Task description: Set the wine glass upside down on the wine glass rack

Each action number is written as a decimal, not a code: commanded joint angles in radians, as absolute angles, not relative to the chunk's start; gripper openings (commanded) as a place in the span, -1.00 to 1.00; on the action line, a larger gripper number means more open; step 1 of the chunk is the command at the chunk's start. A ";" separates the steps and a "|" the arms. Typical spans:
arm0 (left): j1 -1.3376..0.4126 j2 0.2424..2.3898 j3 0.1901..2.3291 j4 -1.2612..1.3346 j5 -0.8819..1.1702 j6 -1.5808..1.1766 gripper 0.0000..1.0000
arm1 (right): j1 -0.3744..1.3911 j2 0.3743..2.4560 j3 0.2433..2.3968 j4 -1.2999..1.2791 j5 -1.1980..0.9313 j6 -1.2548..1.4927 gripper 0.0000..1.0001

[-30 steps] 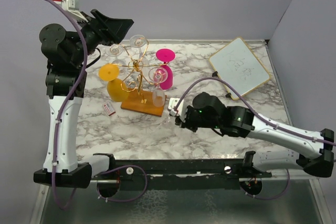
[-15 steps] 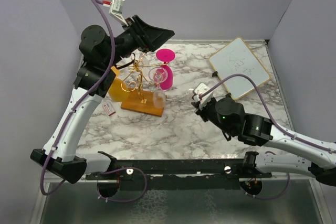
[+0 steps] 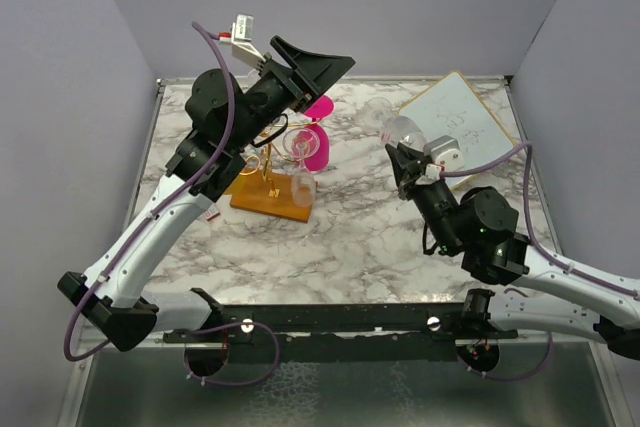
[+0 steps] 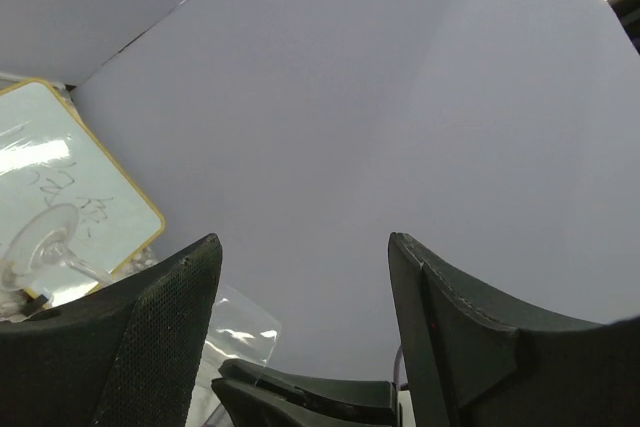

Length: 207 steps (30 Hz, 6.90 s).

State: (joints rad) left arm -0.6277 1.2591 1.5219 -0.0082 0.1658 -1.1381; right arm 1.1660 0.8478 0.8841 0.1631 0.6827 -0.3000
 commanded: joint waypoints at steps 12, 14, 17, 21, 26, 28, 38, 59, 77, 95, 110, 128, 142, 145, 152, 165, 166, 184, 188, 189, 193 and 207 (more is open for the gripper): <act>-0.709 1.349 1.496 0.136 0.124 -1.285 0.44 | 1.170 0.778 0.933 0.514 0.531 -0.301 -0.98; -0.732 1.368 1.504 0.136 0.111 -1.290 0.44 | 1.172 0.774 0.943 0.499 0.460 -0.277 -0.98; -0.765 1.393 1.518 0.143 0.085 -1.289 0.45 | 1.171 0.782 0.955 0.505 0.404 -0.264 -0.98; -0.784 1.408 1.515 0.144 0.059 -1.304 0.39 | 1.170 0.795 0.960 0.538 0.381 -0.265 -0.98; -0.790 1.397 1.491 0.162 0.004 -1.320 -0.05 | 1.171 0.799 0.961 0.540 0.358 -0.260 -0.98; -0.790 1.386 1.478 0.173 -0.018 -1.321 -0.23 | 1.171 0.795 0.956 0.532 0.356 -0.254 -0.98; -0.790 1.357 1.467 0.210 -0.094 -1.273 -0.99 | 1.172 0.766 0.932 0.457 0.335 -0.214 -0.98; -0.788 1.332 1.584 0.192 -0.142 -0.673 -1.00 | 1.171 0.659 0.866 0.054 0.568 0.020 0.14; -0.788 1.246 1.512 0.168 0.070 -0.230 -1.00 | 1.171 1.036 1.491 -0.528 0.523 0.238 0.21; -0.788 1.179 1.368 0.299 0.002 -0.222 -1.00 | 0.852 1.293 1.885 -0.783 0.122 0.471 0.23; -0.788 1.184 1.296 0.374 0.121 -0.211 -1.00 | 0.719 1.194 1.789 -0.577 0.150 0.848 0.17; -0.788 1.189 1.265 0.393 0.311 -0.094 -1.00 | 0.719 1.244 1.818 -0.610 -0.090 0.879 -0.16; -0.788 1.187 1.240 0.408 0.437 -0.002 -1.00 | 0.719 1.211 1.765 -0.744 -0.136 0.990 -0.75; -0.788 1.182 1.236 0.410 0.441 -0.019 -0.87 | 0.719 1.200 1.746 -0.756 -0.125 1.025 -0.97; -0.788 1.155 1.195 0.411 0.412 -0.169 -0.09 | 0.719 1.161 1.725 -0.820 -0.066 1.103 -0.98; -0.788 1.036 1.112 0.375 0.386 -0.616 0.40 | 0.719 1.037 1.585 -0.887 0.055 1.105 -0.98; -0.788 1.030 1.114 0.348 0.373 -0.654 0.41 | 0.719 1.031 1.582 -0.891 0.063 1.098 -0.98; -0.788 0.999 1.258 -0.187 0.214 -1.107 0.40 | 0.719 0.920 1.443 -0.696 -0.099 0.919 -0.98; -0.788 1.003 1.218 -0.191 0.244 -1.121 0.40 | 0.718 0.864 1.361 -0.626 -0.129 0.946 -0.97; -0.788 1.006 1.213 -0.192 0.258 -1.126 0.40 | 0.719 0.854 1.346 -0.608 -0.148 0.951 -0.98; -0.788 1.011 1.193 -0.185 0.320 -1.130 0.40 | 0.719 0.844 1.295 -0.565 -0.209 0.982 -0.98; -0.789 1.002 1.107 -0.094 0.466 -1.176 -0.14 | 0.719 0.849 1.200 -0.439 -0.313 1.068 -0.98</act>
State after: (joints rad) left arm -0.7876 1.0241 1.1172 -0.1558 0.3958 -1.1595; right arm 0.7162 0.8612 1.2079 -0.5552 -0.2615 1.0328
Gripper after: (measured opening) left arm 0.489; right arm 0.035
